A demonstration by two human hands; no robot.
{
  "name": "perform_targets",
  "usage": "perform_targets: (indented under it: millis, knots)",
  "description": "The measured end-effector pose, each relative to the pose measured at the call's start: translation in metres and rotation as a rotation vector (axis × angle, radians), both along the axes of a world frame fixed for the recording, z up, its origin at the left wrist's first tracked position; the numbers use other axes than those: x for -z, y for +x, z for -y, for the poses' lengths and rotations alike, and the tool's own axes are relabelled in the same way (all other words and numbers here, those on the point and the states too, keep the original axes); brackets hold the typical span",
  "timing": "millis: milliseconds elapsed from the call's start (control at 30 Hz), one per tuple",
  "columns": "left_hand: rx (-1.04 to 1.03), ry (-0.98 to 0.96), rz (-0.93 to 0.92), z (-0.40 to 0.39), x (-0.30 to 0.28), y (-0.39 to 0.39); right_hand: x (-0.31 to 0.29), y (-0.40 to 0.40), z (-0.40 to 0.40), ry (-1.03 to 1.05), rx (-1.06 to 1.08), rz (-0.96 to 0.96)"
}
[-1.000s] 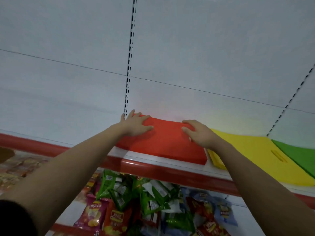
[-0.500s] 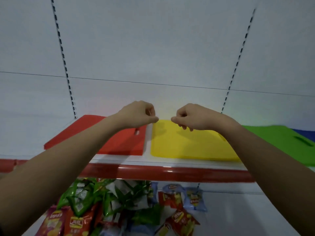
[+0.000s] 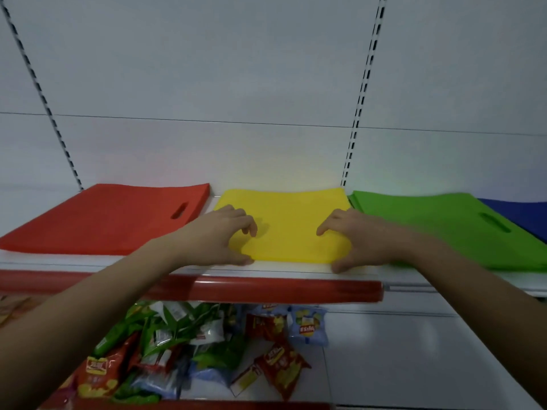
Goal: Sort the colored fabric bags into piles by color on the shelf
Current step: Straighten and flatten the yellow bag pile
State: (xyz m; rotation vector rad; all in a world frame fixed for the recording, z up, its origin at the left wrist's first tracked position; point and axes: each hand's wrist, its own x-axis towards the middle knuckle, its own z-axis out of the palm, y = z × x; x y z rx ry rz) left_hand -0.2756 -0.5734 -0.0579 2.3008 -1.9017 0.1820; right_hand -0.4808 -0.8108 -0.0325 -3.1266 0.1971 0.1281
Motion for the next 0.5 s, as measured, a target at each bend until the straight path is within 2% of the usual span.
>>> perform_targets:
  millis: [200,333,400,500]
  knots:
    - [-0.019,0.03,0.02,0.006,-0.006,0.006,0.001,0.011,0.011,-0.045,-0.018,0.019]
    - [0.039,0.065,0.007,0.004,-0.005,0.01,0.004,0.011,0.008,-0.063,-0.034,0.027]
    - [0.072,0.034,0.065,0.007,-0.005,0.012,0.004,0.013,0.008,-0.11,-0.033,0.043]
    - [0.063,0.033,0.073,0.008,-0.002,0.016,0.006,0.01,0.011,-0.017,0.002,0.046]
